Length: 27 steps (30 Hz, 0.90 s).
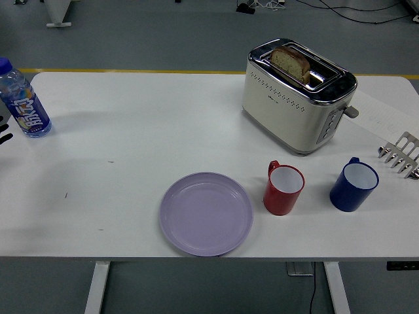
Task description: Push plate across desktop
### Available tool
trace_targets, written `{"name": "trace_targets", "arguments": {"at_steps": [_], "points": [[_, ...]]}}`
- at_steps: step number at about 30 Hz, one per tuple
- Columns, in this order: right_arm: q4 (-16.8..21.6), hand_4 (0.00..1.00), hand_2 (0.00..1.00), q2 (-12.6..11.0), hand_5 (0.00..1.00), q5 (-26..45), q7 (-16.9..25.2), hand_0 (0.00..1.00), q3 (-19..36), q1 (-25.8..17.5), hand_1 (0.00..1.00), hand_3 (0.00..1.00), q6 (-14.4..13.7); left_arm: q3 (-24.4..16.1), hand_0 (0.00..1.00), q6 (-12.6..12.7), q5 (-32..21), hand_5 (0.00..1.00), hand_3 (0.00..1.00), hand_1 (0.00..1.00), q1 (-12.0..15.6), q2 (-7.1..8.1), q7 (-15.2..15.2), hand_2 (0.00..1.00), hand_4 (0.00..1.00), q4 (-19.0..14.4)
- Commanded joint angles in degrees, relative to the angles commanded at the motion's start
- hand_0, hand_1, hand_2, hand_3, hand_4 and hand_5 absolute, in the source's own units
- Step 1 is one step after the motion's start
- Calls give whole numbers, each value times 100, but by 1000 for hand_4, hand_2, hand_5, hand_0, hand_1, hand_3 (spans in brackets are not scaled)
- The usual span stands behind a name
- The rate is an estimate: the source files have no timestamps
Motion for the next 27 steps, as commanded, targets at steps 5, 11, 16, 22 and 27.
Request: {"name": "trace_targets", "arguments": {"at_steps": [5,11,16,22,27], "points": [[-3,321,668,-5,439,0,3,564,0,-18,554,596,1,7,661,0,7,998,675,727,25,5,-3,707,574,-4],[-6,320,668,-5,439,26,13,564,-12,-35,554,596,3,36,661,18,9,998,676,727,39,19,-16,707,576,-6],[-5,320,668,-3,439,69,31,564,-45,-36,554,596,12,58,661,12,9,998,675,726,31,26,-16,706,577,-4],[-3,320,667,-6,437,121,51,563,-85,-24,554,596,26,47,660,7,-8,998,678,725,28,30,-23,706,578,0],[-3,321,668,-11,437,136,59,564,-101,-11,554,596,33,33,659,16,-9,998,676,723,24,23,-32,705,579,1]]}}
